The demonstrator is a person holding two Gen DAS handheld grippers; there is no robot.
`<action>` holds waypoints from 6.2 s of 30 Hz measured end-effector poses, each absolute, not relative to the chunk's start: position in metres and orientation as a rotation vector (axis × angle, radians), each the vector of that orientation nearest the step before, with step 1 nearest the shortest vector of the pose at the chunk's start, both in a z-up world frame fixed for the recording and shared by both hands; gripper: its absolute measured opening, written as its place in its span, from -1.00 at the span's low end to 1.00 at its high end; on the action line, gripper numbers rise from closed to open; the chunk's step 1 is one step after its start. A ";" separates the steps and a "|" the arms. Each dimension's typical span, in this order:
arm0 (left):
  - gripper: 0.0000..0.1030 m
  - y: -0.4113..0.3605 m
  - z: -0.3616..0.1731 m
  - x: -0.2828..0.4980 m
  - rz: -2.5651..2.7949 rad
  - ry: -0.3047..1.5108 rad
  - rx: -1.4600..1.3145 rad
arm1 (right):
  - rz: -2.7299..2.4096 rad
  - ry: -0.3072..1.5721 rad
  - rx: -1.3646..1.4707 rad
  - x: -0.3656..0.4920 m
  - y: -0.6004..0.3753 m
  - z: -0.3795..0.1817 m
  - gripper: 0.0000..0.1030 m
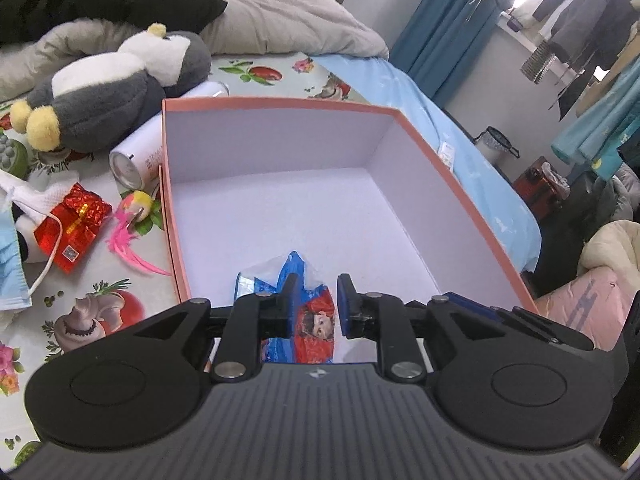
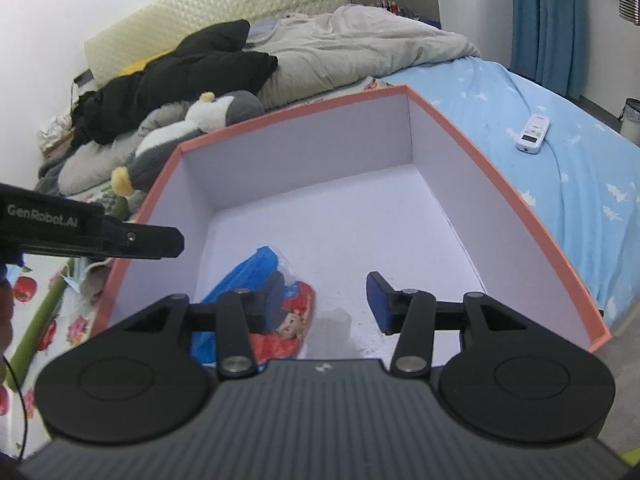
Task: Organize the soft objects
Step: 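Carry the snack bag into the pink box and open the left gripper, then move the right gripper to the blue face mask and grasp it, then pull the face mask out of the pile with the right gripper and release it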
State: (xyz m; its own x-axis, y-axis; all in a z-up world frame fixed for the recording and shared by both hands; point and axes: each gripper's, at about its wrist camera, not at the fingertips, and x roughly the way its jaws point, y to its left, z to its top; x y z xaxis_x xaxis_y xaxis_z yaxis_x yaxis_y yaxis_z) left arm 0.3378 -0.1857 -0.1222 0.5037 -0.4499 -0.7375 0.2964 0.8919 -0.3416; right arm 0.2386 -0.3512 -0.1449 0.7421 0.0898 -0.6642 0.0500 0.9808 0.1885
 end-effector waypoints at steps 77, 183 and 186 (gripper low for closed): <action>-0.27 0.092 -0.136 0.190 -0.078 0.740 -0.454 | 0.437 0.801 0.064 0.205 -0.105 -0.127 -0.07; 0.38 0.113 -0.227 0.130 0.049 0.876 -0.258 | 0.471 0.964 -0.147 0.198 -0.091 -0.211 0.33; 0.35 0.113 -0.231 0.131 0.057 0.882 -0.260 | 0.466 0.994 -0.187 0.204 -0.085 -0.225 0.33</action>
State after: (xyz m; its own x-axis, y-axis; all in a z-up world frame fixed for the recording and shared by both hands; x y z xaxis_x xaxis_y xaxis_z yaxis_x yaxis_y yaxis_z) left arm 0.1309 0.1128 -0.2307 0.6364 -0.0572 -0.7693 -0.1561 0.9671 -0.2010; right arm 0.2040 -0.0854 -0.2248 0.4570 0.2917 -0.8403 -0.4592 0.8864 0.0580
